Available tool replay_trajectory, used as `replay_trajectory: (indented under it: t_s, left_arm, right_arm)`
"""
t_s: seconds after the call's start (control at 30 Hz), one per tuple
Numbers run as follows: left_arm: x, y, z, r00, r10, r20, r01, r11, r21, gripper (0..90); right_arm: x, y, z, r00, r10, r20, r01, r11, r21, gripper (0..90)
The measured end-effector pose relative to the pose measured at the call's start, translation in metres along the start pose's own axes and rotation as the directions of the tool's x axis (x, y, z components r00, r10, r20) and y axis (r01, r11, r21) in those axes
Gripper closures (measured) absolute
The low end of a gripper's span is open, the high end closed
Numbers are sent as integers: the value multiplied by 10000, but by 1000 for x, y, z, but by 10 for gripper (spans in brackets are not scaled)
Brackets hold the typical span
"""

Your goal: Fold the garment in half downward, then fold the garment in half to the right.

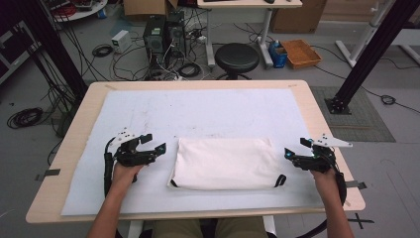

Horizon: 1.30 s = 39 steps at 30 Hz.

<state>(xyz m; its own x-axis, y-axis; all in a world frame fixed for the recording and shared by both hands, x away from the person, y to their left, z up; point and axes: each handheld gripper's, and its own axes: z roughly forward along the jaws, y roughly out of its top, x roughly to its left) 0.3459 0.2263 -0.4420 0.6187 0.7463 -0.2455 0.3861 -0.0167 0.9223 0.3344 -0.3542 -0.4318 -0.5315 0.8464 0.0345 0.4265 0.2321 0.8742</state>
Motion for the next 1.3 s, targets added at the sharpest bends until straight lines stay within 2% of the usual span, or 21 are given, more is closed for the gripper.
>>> replay_trajectory:
  t_s: [0.4, 0.6, 0.8, 0.93, 1.07, 1.17, 1.3]
  left_arm:
    - [3, 2, -7, 9995, -202, -233, 194, 9993, -310, 198]
    - [2, 1, -6, 9997, -198, -122, 196, 9996, -188, 198]
    - [0, 1, -6, 9994, -164, -290, 167, 9998, 98, 198]
    - [-6, 0, -7, 9992, -181, -347, 198, 9985, 501, 209]
    - [-18, -1, -10, 9993, -364, -121, 371, 9972, 653, 209]
    - [-32, -4, -9, 9976, -606, -343, 645, 9900, 1256, 213]
    - [-49, -10, -4, 9974, -532, -480, 610, 9817, 1804, 213]
  right_arm:
    - [3, -1, 3, 10000, 33, -82, -33, 10000, -3, 200]
    - [2, 0, 4, 9999, 107, -34, -107, 9999, -29, 200]
    - [2, 0, 5, 9999, 127, 12, -127, 9999, -15, 200]
    - [3, 1, 7, 10000, 95, -20, -95, 9999, -54, 201]
    - [5, 3, 11, 10000, 58, -75, -58, 10000, -29, 200]
    - [5, 4, 15, 9999, 39, -157, -39, 10000, -15, 200]
    - [4, 4, 18, 9998, 12, -201, -11, 10000, 39, 201]
